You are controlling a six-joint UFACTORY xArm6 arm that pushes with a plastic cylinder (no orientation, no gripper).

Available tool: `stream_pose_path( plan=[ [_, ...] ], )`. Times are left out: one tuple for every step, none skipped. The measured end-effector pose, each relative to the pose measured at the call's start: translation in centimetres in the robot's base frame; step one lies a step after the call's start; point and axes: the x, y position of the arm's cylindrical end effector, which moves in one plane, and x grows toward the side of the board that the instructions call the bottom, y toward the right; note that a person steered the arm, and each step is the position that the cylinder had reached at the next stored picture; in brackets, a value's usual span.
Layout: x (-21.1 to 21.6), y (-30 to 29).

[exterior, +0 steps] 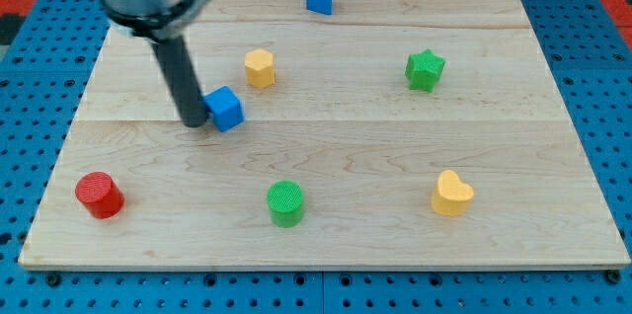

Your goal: Push the blue cube into the green star

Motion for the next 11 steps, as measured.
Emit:
stream_pose_path(
  plan=[
    [-1.4,1.6],
    [-2.3,6.1],
    [-2.7,11.9],
    [-5.8,11.9],
    [-6.6,15.7],
    [-6.2,19.3],
    [-3.7,19.0],
    [-3.7,23.7],
    [-4.3,22.6],
    [-7.0,15.9],
    [-13.8,15.8]
  ],
)
